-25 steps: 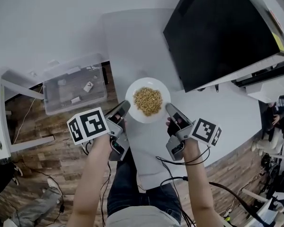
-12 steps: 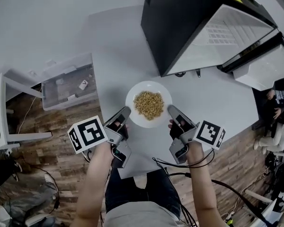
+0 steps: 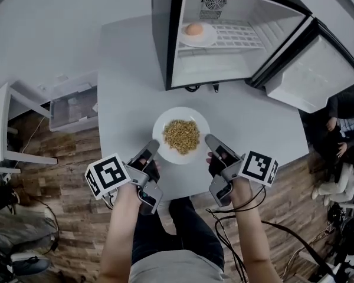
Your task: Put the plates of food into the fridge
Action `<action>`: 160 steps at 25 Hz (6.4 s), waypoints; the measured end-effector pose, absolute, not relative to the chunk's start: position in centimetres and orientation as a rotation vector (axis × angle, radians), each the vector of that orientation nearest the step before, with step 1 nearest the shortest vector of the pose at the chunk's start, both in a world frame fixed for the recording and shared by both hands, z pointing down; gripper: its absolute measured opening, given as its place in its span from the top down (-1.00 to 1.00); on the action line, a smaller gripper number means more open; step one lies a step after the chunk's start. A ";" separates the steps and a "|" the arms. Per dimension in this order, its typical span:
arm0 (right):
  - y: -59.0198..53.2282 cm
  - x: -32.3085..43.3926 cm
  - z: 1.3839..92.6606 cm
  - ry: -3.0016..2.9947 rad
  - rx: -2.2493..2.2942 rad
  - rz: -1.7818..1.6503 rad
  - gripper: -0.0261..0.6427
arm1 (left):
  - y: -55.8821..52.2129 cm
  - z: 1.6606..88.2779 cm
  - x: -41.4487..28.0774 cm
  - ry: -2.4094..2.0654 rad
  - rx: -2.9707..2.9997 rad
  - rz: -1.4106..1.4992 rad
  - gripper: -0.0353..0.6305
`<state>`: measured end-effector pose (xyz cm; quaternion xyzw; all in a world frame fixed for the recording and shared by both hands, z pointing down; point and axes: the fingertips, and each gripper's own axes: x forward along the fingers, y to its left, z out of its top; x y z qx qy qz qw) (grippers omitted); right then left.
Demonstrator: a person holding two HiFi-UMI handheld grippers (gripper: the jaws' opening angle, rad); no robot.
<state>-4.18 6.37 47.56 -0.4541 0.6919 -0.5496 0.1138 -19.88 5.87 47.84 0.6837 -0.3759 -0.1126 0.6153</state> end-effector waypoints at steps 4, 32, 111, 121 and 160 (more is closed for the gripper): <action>7.7 -1.6 46.7 1.996 -1.293 -1.598 0.83 | 7.1 46.9 -17.1 -0.861 1.579 -0.260 0.82; 2.0 1.9 44.0 1.836 -1.300 -1.510 0.83 | 0.1 43.0 -13.6 -0.712 1.614 -0.279 0.83; -13.7 11.0 42.2 2.759 -1.648 -0.801 0.86 | -20.2 42.7 2.0 -1.021 1.412 -0.637 0.83; -14.9 8.5 43.4 2.840 -1.541 -0.887 0.88 | -20.4 42.5 2.2 -0.986 1.423 -0.621 0.83; -11.7 11.7 36.0 2.642 -1.596 -0.350 0.88 | -11.5 37.0 2.5 -1.589 2.393 0.043 0.87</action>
